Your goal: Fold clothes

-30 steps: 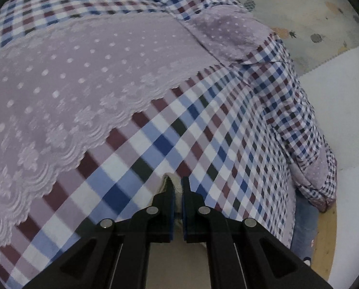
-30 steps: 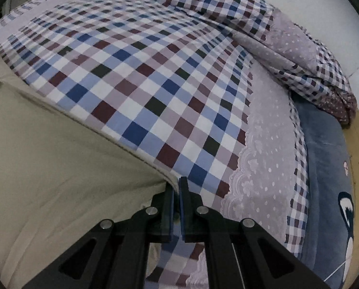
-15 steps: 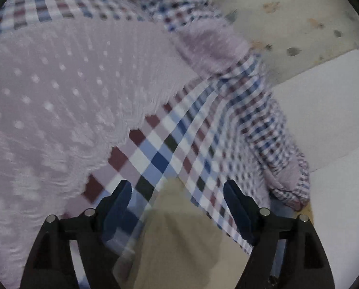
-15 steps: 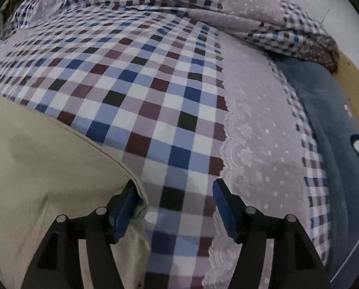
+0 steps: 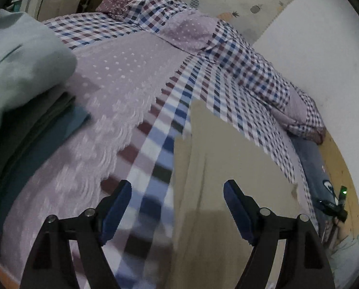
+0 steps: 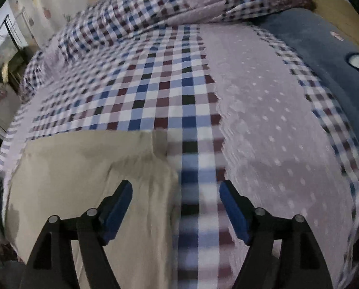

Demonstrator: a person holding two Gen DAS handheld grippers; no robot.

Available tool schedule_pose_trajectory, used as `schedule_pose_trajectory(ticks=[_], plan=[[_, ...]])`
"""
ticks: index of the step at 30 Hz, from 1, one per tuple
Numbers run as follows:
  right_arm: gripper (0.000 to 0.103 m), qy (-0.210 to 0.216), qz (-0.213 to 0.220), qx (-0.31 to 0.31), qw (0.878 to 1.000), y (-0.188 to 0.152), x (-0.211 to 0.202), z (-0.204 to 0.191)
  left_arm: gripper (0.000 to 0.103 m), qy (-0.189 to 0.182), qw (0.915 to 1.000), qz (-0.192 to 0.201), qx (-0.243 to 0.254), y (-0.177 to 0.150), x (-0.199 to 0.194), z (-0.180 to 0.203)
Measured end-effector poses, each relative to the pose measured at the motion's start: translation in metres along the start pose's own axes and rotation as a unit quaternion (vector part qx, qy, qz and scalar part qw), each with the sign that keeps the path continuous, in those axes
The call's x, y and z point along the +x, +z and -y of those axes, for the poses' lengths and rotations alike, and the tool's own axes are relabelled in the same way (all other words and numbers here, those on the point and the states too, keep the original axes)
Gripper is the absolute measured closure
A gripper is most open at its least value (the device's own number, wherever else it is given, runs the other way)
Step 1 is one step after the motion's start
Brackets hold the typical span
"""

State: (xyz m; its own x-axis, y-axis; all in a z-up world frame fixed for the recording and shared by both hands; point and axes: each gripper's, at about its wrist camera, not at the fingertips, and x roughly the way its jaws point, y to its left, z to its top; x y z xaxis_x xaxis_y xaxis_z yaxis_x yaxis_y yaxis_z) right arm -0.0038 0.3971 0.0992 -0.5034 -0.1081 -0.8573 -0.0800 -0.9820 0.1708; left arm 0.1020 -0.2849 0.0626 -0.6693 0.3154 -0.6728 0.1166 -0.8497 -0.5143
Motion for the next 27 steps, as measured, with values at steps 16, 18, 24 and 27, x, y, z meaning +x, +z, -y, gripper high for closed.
schedule_pose_trajectory(ticks=[16,18,24,27], plan=[[0.030,0.113,0.062,0.123,0.984,-0.252,-0.083,0.042,0.022,0.043,0.9957,-0.082,-0.002,-0.063,-0.012,0.005],[0.032,0.107,0.061,0.095,0.988,-0.255,-0.080,0.034,0.026,0.043,0.9948,-0.093,0.000,-0.067,-0.008,0.006],[0.032,0.132,0.063,0.015,0.989,-0.246,-0.058,0.014,0.072,0.076,0.9907,-0.113,0.003,-0.075,0.001,0.012],[0.033,0.156,0.065,-0.037,0.985,-0.245,-0.055,0.015,0.080,0.086,0.9899,-0.113,0.001,-0.078,0.003,0.014]])
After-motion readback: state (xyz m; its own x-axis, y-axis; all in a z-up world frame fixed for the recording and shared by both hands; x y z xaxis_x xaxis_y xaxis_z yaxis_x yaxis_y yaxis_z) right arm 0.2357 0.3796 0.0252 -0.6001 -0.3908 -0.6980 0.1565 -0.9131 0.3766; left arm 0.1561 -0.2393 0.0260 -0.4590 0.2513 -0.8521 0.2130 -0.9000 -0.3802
